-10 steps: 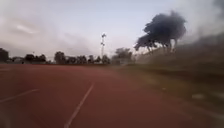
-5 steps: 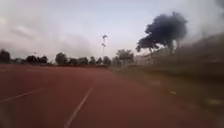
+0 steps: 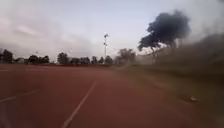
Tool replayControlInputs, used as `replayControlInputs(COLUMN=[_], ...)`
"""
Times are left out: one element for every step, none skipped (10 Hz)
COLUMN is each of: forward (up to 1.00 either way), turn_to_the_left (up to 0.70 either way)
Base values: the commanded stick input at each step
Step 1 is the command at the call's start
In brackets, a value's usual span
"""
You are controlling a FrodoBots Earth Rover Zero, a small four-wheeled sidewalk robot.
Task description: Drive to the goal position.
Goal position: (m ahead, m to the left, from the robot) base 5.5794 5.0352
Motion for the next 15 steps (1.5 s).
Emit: replayControlInputs(forward=[1.0, 1.0, 1.0, 1.0, 1.0, 1.0, 1.0, 1.0, 1.0, 1.0, 1.0, 1.0, 1.0, 1.0, 1.0], turn_to_the_left=[0.0, 0.0, 0.0, 0.0, 0.0, 0.0, 0.0, 0.0, 0.0, 0.0, 0.0, 0.0, 0.0, 0.0, 0.0])
